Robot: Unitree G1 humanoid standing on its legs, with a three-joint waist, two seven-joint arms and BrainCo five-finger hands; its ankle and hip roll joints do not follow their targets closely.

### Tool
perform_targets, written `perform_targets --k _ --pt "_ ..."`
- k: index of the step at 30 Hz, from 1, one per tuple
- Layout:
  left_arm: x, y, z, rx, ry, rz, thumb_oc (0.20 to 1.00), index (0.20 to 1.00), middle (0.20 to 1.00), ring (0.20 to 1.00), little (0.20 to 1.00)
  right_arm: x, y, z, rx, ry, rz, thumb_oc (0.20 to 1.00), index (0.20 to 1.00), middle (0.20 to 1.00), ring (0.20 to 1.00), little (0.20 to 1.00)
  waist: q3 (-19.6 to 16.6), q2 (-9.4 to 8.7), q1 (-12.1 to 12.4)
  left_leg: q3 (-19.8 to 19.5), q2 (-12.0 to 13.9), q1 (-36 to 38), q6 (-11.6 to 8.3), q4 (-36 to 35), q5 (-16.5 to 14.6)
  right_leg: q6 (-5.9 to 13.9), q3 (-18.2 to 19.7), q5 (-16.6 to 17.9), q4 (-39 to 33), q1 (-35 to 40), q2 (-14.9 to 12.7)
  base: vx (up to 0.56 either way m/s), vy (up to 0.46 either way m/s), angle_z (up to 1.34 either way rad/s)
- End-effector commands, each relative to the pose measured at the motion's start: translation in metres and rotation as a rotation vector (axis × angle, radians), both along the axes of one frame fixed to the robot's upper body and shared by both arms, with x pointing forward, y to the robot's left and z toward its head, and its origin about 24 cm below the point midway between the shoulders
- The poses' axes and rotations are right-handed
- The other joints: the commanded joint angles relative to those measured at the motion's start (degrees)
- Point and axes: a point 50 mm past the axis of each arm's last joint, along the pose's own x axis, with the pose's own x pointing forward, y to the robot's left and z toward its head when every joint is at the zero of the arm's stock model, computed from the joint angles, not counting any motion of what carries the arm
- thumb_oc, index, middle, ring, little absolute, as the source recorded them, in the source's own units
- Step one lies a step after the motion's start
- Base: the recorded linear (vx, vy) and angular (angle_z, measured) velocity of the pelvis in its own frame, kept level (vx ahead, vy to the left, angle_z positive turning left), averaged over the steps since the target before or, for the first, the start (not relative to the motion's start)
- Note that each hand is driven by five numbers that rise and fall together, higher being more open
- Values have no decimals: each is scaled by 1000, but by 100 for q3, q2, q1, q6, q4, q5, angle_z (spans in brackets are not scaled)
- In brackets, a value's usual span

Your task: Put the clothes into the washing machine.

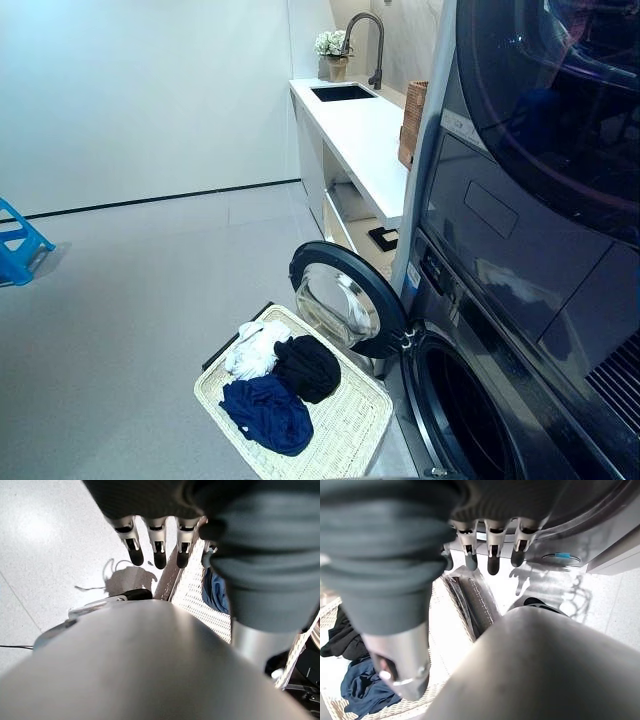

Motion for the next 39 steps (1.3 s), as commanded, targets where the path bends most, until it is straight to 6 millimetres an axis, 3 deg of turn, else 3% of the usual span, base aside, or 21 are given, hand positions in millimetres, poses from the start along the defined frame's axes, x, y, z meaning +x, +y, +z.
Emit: perform_targets --k 1,8,15,24,28,39 --pt "22 -15 1 8 -53 6 1000 1000 1000 1000 1000 23 25 2 41 -36 61 1000 1000 1000 1000 1000 99 -190 -10 435 -649 331 502 39 -630 427 319 67 286 -246 -132 0 0 0" --pt "16 -5 0 120 -15 83 1000 1000 1000 1000 1000 21 26 1 42 -40 53 1000 1000 1000 1000 1000 162 -199 -44 382 -660 333 543 39 -618 411 373 -24 497 -312 -149 23 11 0" --pt "23 -2 3 169 -70 71 1000 1000 1000 1000 1000 22 25 2 45 -48 50 1000 1000 1000 1000 1000 255 -195 -94 391 -655 308 560 39 -628 433 440 -39 587 -397 -161 23 12 0" --pt "58 7 20 375 -304 128 1000 1000 1000 1000 1000 36 19 8 35 -105 42 1000 1000 1000 1000 1000 474 -170 -85 496 -650 -33 521 39 -525 482 520 213 317 -696 -181 -11 28 -2" --pt "87 13 37 626 -448 -88 1000 1000 1000 1000 1000 55 16 16 26 -172 47 1000 1000 1000 1000 1000 743 -133 -143 554 -650 -311 500 39 -421 489 640 345 253 -991 -167 -73 44 -4" --pt "109 26 50 777 -432 -106 1000 1000 1000 1000 1000 76 5 28 5 -262 44 1000 1000 1000 1000 1000 1208 -59 -353 695 -713 -651 512 133 -332 475 957 442 358 -1438 -168 18 68 -11"
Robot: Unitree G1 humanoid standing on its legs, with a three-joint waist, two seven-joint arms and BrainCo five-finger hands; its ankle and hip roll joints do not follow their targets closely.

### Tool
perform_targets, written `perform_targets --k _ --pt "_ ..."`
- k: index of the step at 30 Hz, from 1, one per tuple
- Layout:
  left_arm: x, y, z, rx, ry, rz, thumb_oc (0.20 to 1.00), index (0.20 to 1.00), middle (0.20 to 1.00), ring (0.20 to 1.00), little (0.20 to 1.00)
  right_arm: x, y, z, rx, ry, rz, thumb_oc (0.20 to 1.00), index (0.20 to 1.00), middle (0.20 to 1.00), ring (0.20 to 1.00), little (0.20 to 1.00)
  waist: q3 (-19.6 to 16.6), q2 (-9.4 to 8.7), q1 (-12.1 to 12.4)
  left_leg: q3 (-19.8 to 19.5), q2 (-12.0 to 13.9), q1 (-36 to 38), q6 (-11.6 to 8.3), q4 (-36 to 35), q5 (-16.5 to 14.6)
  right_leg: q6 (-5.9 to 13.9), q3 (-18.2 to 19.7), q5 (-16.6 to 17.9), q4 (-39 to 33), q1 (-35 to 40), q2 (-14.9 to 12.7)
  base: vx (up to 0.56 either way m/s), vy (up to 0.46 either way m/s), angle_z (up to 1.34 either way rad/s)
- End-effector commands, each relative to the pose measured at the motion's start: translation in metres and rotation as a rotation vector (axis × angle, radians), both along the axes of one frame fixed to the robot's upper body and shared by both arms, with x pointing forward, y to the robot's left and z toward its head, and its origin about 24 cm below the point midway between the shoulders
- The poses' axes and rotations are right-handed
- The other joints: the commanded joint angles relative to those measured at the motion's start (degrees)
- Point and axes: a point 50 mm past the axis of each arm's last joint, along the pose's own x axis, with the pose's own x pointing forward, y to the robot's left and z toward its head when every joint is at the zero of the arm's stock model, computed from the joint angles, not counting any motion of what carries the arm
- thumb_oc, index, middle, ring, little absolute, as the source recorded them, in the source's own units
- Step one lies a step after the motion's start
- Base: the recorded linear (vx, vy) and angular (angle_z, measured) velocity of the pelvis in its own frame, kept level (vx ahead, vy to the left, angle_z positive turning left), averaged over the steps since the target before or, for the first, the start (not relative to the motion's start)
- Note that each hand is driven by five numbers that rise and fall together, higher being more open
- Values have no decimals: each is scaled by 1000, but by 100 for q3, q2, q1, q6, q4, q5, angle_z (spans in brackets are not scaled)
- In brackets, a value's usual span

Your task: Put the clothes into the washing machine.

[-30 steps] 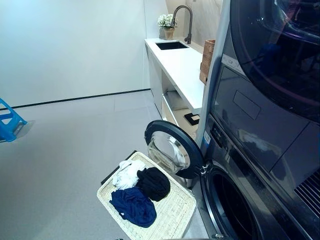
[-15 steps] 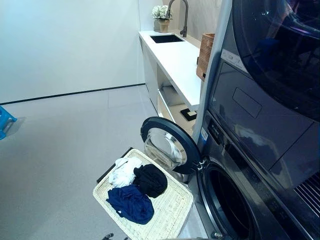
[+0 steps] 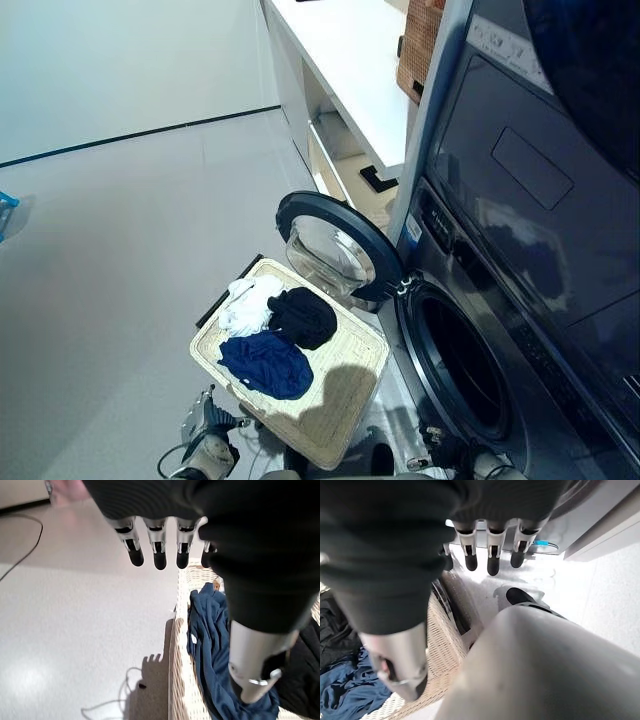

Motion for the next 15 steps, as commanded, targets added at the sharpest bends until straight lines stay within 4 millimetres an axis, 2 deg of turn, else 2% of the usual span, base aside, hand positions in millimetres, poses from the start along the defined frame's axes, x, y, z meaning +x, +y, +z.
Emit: perform_targets --k 1,12,14,15 --pt "20 5 11 96 -21 -15 1000 1000 1000 1000 1000 24 7 11 28 -103 15 1000 1000 1000 1000 1000 220 -171 -60 377 -646 -15 432 126 -413 416 628 310 223 -562 -100 30 55 -17" --pt "67 15 42 127 -94 61 1000 1000 1000 1000 1000 73 14 38 54 -257 20 1000 1000 1000 1000 1000 989 -272 -165 464 -660 -848 410 498 -299 446 903 468 502 -1406 -129 -35 34 -7" --pt "84 21 57 138 -142 66 1000 1000 1000 1000 1000 88 18 48 64 -305 27 1000 1000 1000 1000 1000 1224 -309 -187 490 -668 -1110 391 624 -267 443 922 519 573 -1665 -127 -84 14 2" --pt "85 22 58 143 -147 64 1000 1000 1000 1000 1000 90 19 49 65 -310 29 1000 1000 1000 1000 1000 1244 -312 -190 494 -670 -1137 388 636 -261 442 923 526 577 -1689 -125 -68 12 -2"
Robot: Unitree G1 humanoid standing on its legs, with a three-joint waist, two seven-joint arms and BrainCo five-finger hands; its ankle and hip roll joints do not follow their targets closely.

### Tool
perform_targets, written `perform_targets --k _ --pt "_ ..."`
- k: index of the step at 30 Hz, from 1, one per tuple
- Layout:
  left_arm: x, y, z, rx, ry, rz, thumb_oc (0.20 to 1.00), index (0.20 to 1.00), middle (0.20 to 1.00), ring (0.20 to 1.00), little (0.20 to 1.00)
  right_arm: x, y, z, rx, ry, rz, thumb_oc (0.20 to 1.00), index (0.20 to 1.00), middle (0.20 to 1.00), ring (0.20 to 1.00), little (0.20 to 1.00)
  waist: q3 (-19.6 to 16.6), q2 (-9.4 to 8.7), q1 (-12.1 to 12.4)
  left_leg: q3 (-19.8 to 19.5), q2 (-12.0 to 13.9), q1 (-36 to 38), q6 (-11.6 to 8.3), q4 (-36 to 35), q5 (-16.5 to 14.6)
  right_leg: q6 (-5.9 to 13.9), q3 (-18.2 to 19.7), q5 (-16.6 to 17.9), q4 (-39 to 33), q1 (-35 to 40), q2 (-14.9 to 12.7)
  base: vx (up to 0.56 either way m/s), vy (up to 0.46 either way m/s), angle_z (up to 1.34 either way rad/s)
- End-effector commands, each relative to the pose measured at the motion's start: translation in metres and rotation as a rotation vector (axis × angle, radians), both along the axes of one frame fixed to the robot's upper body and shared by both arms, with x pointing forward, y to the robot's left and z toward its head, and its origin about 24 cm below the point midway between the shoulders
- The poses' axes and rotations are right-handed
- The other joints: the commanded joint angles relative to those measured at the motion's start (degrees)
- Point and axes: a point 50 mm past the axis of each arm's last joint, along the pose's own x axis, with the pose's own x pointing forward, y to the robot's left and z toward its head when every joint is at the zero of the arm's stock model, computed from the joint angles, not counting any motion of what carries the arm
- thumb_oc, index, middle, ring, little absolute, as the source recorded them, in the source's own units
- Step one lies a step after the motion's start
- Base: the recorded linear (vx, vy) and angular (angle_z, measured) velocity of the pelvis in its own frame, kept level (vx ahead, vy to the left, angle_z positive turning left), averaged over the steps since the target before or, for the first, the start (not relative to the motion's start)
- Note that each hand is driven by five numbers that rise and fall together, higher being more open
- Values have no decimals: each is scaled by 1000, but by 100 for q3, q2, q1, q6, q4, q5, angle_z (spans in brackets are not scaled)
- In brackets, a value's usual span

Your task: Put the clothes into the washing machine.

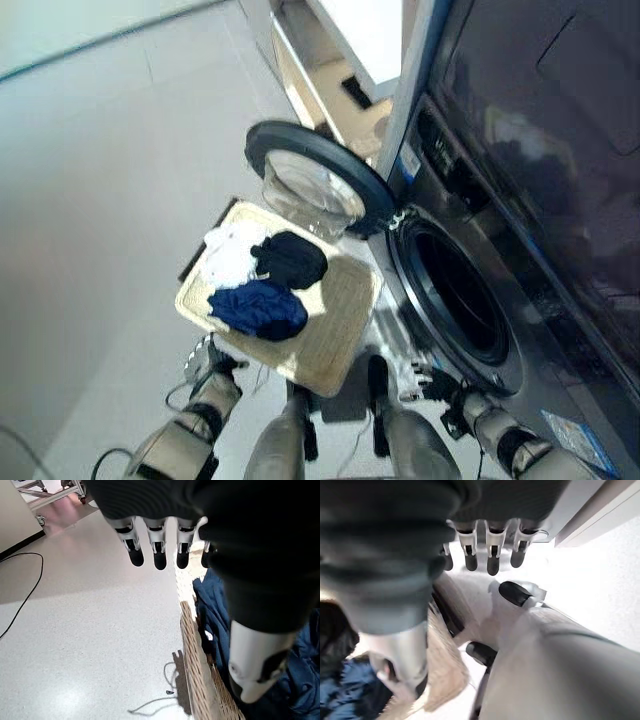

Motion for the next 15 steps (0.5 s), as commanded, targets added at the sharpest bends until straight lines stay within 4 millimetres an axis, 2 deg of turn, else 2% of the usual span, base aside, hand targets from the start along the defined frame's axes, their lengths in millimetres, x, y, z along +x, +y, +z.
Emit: perform_targets --k 1,3,6,9,11,15 --pt "1 21 7 61 -2 63 1000 1000 1000 1000 1000 10 15 8 46 -75 28 1000 1000 1000 1000 1000 22 -327 -56 312 -646 -197 274 357 -361 397 563 478 33 -562 -85 -66 7 -1" --pt "14 22 20 82 -39 37 1000 1000 1000 1000 1000 21 20 17 51 -115 43 1000 1000 1000 1000 1000 162 -348 -73 334 -650 -422 243 475 -322 374 521 528 72 -767 -85 -69 2 -3" --pt "26 24 32 105 -61 10 1000 1000 1000 1000 1000 30 23 24 58 -149 53 1000 1000 1000 1000 1000 162 -370 -93 335 -657 -748 215 627 -298 348 484 568 116 -1058 -82 -53 -8 -1" --pt "42 27 50 147 -107 -17 1000 1000 1000 1000 1000 41 27 35 73 -201 57 1000 1000 1000 1000 1000 162 -458 -135 312 -666 -1244 181 973 -327 308 437 609 238 -1490 -77 -49 -36 -3" --pt "45 28 55 152 -119 -17 1000 1000 1000 1000 1000 43 29 37 79 -211 59 1000 1000 1000 1000 1000 162 -490 -147 306 -665 -1346 176 1036 -332 301 436 621 260 -1575 -69 -21 -54 -5" --pt "60 34 76 196 -178 -18 1000 1000 1000 1000 1000 52 37 46 112 -254 58 1000 1000 1000 1000 1000 162 -658 -181 268 -647 -1762 148 1271 -352 286 413 685 321 -1926 -32 -15 -91 -3"
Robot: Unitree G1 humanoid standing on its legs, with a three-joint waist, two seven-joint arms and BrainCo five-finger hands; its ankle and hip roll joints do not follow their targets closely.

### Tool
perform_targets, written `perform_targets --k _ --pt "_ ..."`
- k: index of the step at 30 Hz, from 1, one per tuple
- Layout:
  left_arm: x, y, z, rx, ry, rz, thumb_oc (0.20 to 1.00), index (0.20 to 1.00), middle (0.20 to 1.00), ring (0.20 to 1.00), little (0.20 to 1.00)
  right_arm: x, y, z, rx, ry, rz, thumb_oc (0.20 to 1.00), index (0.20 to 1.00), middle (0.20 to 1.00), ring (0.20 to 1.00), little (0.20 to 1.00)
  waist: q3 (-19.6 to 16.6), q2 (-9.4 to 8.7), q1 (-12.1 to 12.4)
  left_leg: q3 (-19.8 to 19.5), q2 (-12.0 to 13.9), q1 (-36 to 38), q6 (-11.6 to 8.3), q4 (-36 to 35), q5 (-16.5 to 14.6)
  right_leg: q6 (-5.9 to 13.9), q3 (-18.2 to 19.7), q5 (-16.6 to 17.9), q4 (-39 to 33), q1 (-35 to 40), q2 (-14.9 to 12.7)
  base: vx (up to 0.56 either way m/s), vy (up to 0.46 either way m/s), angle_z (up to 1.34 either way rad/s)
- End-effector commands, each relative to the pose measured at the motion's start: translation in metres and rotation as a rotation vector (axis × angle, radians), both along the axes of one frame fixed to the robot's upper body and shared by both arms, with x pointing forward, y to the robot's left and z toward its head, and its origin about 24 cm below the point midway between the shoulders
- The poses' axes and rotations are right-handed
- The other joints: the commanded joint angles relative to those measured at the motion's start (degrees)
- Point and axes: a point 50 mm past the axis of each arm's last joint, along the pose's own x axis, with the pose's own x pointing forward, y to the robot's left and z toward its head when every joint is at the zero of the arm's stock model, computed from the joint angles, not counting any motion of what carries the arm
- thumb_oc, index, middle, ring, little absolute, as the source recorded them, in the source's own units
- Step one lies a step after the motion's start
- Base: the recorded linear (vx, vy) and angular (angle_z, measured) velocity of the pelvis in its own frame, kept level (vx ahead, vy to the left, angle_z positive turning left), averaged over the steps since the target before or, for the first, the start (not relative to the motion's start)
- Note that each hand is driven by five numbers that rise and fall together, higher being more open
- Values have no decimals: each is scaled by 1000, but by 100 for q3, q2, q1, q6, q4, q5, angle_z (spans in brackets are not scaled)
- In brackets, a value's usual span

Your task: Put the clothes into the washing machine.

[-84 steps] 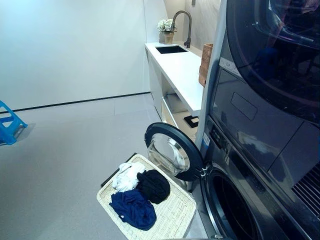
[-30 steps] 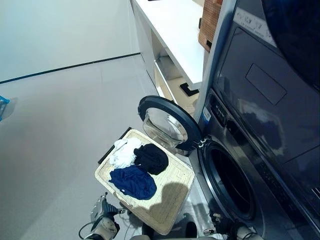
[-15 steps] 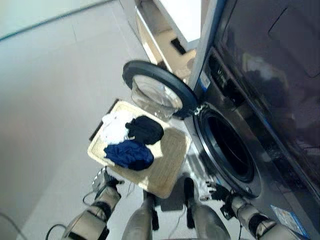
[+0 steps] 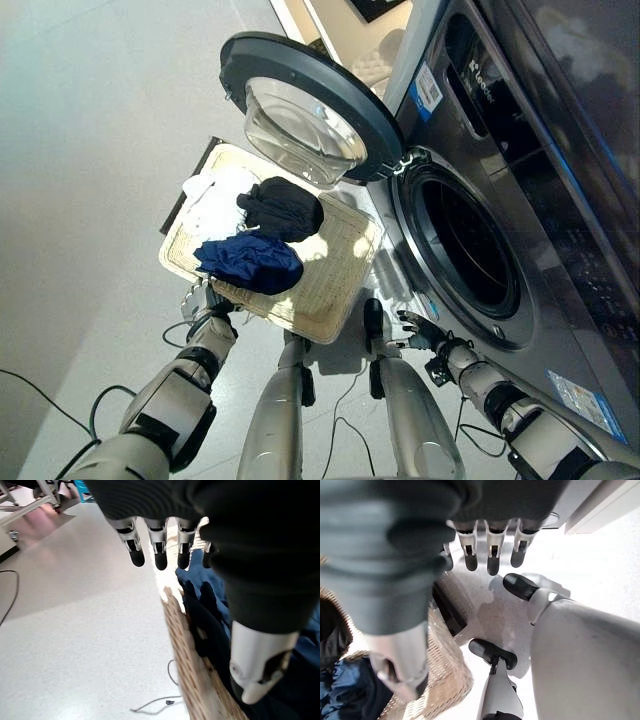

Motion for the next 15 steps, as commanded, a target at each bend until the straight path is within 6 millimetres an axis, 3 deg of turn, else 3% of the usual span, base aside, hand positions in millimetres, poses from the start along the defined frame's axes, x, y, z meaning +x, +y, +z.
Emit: perform_targets --k 1,7,9,11,15 --pt "1 24 14 77 -25 59 1000 1000 1000 1000 1000 5 20 8 68 -66 39 1000 1000 1000 1000 1000 -42 -533 -134 254 -609 -370 98 769 -469 274 314 784 -578 -299 23 2 -81 -2" --pt "6 26 22 84 -54 67 1000 1000 1000 1000 1000 8 22 10 79 -76 36 1000 1000 1000 1000 1000 -42 -586 -150 238 -599 -523 80 847 -469 275 291 807 -549 -433 26 2 -24 -1" --pt "19 32 49 85 -198 131 1000 1000 1000 1000 1000 13 29 16 99 -98 42 1000 1000 1000 1000 1000 -42 -760 -216 139 -585 -1028 34 1135 -494 265 267 877 -444 -879 64 33 -136 -5" --pt "20 32 51 89 -207 134 1000 1000 1000 1000 1000 13 30 16 101 -99 43 1000 1000 1000 1000 1000 -42 -774 -220 129 -583 -1069 30 1157 -498 265 265 884 -437 -914 68 19 -72 -7" --pt "28 35 78 230 -320 183 1000 1000 1000 1000 1000 15 38 21 155 -129 56 1000 1000 1000 1000 1000 -42 -896 -266 55 -557 -1465 -8 1299 -514 262 260 960 -379 -1284 109 22 -88 -6"
